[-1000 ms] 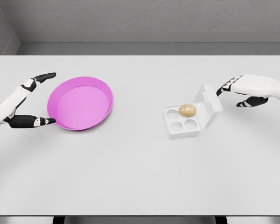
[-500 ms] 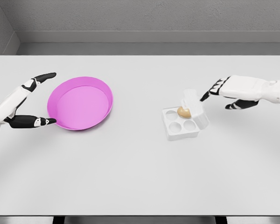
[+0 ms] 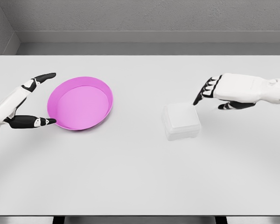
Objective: Pack egg into the box and close the box lid
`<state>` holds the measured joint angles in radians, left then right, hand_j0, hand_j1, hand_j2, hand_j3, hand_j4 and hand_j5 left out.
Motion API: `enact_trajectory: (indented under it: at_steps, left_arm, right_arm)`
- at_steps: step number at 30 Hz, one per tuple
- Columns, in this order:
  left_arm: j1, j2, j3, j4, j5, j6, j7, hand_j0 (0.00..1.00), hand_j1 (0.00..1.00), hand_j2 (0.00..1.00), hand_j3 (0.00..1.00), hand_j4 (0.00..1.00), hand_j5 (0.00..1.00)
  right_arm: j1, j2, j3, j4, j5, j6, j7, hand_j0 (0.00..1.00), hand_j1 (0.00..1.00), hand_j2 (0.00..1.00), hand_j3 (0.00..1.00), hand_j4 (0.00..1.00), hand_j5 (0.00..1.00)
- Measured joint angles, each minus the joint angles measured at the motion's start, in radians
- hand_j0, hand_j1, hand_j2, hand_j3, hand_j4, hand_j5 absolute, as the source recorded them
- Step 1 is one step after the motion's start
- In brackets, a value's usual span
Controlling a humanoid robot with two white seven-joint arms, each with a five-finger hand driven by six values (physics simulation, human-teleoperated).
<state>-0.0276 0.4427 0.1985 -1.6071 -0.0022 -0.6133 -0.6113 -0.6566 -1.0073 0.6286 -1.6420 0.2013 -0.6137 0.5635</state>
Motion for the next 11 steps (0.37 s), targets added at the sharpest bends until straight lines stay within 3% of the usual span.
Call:
enact_trajectory:
  at_steps: [3,5,11]
  left_arm:
    - [0.000,0.000,0.005,0.000,0.001,0.000,0.000,1.00,1.00,1.00,1.00,1.00,1.00]
    - [0.003,0.000,0.008,0.000,0.001,0.000,0.000,1.00,1.00,1.00,1.00,1.00,1.00]
    - [0.003,0.000,0.011,0.000,0.001,0.000,0.000,1.00,1.00,1.00,1.00,1.00,1.00]
  right_arm:
    - [0.011,-0.062,-0.034,0.043,-0.041,0.000,0.001,0.87,0.87,0.87,0.87,0.87,0.87]
    - [0.014,-0.086,-0.045,0.085,-0.059,0.000,0.001,1.00,1.00,1.00,1.00,1.00,1.00]
    - [0.020,-0.105,-0.079,0.134,-0.079,0.000,0.001,1.00,1.00,1.00,1.00,1.00,1.00]
